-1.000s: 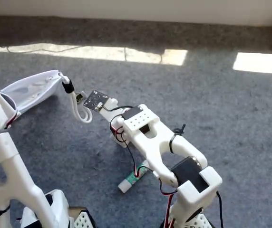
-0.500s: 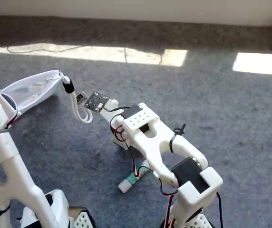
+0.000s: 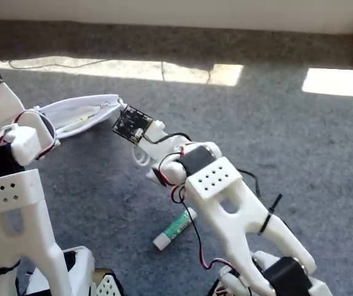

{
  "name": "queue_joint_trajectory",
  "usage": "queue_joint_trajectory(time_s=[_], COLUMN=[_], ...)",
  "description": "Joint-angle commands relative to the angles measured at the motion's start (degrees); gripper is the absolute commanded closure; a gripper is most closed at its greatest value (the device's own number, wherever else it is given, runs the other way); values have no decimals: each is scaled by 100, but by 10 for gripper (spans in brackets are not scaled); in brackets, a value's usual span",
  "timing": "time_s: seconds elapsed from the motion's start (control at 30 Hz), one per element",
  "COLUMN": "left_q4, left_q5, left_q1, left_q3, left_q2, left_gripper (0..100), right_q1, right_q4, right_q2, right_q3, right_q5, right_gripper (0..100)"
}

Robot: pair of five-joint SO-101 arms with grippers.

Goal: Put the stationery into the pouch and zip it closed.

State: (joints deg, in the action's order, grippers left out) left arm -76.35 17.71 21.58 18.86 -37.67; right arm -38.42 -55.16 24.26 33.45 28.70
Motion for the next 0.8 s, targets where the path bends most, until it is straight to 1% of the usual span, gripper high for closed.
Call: queue_joint_trajectory(time_s=[0.0, 0.33, 0.5, 0.63, 0.77], left_q4=[149, 114, 105, 105, 62], left_q5=[35, 35, 35, 35, 35], left_q1=[-505, -1534, -1745, -1815, -1815], left_q3=[-233, -242, -242, -242, -242], left_q2=[-198, -189, -189, -189, -189], left_gripper=[993, 993, 993, 993, 993], right_q1=[-40, -75, -75, -75, -75], right_q4=[-22, -13, 330, 655, 1218], right_q2=[1059, 3064, 3749, 4004, 4040], right_q3=[154, 655, 655, 664, 664], right_q5=[-44, -105, -985, -1371, -1714], right_gripper=[995, 995, 995, 995, 995])
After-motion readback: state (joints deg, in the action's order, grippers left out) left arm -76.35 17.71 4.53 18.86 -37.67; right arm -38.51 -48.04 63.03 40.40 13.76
